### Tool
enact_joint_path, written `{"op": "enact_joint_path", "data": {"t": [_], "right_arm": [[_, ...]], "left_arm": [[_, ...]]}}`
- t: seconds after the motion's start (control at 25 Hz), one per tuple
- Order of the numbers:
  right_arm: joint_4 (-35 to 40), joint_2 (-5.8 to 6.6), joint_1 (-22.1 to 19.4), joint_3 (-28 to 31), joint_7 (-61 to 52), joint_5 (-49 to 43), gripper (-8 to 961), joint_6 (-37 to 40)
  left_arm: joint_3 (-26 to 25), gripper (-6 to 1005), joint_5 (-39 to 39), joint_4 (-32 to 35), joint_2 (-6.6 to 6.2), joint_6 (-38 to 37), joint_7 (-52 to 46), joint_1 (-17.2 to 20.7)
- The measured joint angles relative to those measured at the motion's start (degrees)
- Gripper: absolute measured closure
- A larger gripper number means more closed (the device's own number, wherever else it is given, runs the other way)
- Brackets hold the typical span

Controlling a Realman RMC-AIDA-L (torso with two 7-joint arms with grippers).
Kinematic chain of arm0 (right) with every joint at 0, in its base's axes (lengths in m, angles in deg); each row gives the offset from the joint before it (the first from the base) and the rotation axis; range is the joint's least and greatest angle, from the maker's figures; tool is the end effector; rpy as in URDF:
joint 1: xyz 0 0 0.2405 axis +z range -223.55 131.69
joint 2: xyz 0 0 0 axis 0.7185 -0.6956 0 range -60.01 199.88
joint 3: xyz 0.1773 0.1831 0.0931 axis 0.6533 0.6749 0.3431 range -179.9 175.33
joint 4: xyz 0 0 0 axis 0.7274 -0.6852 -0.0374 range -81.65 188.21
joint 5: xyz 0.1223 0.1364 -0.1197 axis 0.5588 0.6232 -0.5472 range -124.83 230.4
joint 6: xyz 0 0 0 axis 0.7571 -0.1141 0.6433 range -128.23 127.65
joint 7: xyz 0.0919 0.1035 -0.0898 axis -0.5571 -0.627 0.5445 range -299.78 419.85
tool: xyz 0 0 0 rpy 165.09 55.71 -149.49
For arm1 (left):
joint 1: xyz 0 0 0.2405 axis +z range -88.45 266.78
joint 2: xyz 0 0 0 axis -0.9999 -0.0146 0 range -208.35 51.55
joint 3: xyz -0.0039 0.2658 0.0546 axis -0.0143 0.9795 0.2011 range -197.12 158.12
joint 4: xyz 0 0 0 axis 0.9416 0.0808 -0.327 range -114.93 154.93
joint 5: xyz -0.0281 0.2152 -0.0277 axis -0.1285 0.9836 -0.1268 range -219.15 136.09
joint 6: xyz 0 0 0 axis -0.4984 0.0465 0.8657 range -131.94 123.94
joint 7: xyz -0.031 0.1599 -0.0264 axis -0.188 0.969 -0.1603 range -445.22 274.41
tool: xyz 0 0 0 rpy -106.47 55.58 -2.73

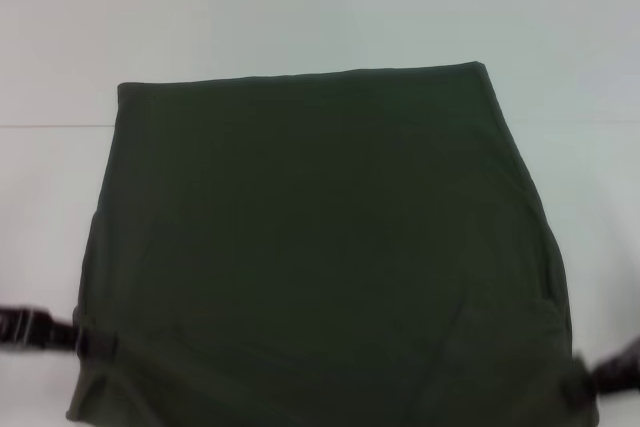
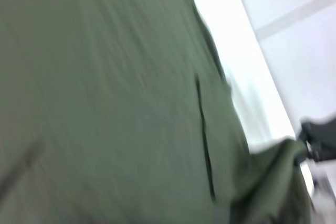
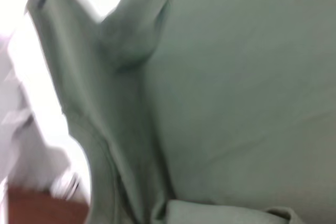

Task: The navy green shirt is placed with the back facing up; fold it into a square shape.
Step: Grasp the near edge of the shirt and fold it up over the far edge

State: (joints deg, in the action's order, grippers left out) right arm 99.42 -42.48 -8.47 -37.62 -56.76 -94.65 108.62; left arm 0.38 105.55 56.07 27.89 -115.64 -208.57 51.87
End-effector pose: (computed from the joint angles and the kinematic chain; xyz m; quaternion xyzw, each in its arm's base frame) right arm 0.2934 0.3316 0.0335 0.8908 -0.4536 0.0106 0.0233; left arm -0.3087 0.3289 0.0702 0.8172 0.5656 0.1075 0.0268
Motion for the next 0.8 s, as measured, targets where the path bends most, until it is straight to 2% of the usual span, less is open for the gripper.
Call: {"op": "enact_joint_path", "data": {"t": [0.12, 0.16, 0.32, 0.56, 0.64, 0.8], "right_arm": [[0.0, 0.52, 0.06, 5.05, -2.35, 0.64, 893, -5.99], [0.0, 0.6, -0.04, 6.34, -2.86, 1.42, 893, -8.03], [-1.09, 0.55, -0.59, 8.35, -3.36, 5.89, 892, -14.64], [-2.08, -1.97, -1.21, 8.59, -2.16, 12.28, 892, -25.23], [-2.14, -2.78, -1.28, 8.63, -1.57, 13.46, 892, -28.26], [-2.24, -3.65, -1.43, 8.49, -1.02, 16.15, 893, -32.62]], "left_arm": [[-2.83, 973, -0.42, -0.08, -0.05, 3.08, -0.52, 0.11], [-5.44, 973, -2.07, -0.15, 0.48, 6.38, -0.87, 0.38], [-6.39, 972, -5.22, -0.56, 1.85, 10.83, -1.06, 0.86], [-6.63, 972, -11.47, -0.72, 4.85, 19.03, -0.45, 1.96], [-6.66, 973, -13.72, -0.72, 5.5, 20.88, -0.01, 2.49], [-6.7, 973, -18.41, -0.72, 6.35, 23.03, 1.24, 3.7]]}}
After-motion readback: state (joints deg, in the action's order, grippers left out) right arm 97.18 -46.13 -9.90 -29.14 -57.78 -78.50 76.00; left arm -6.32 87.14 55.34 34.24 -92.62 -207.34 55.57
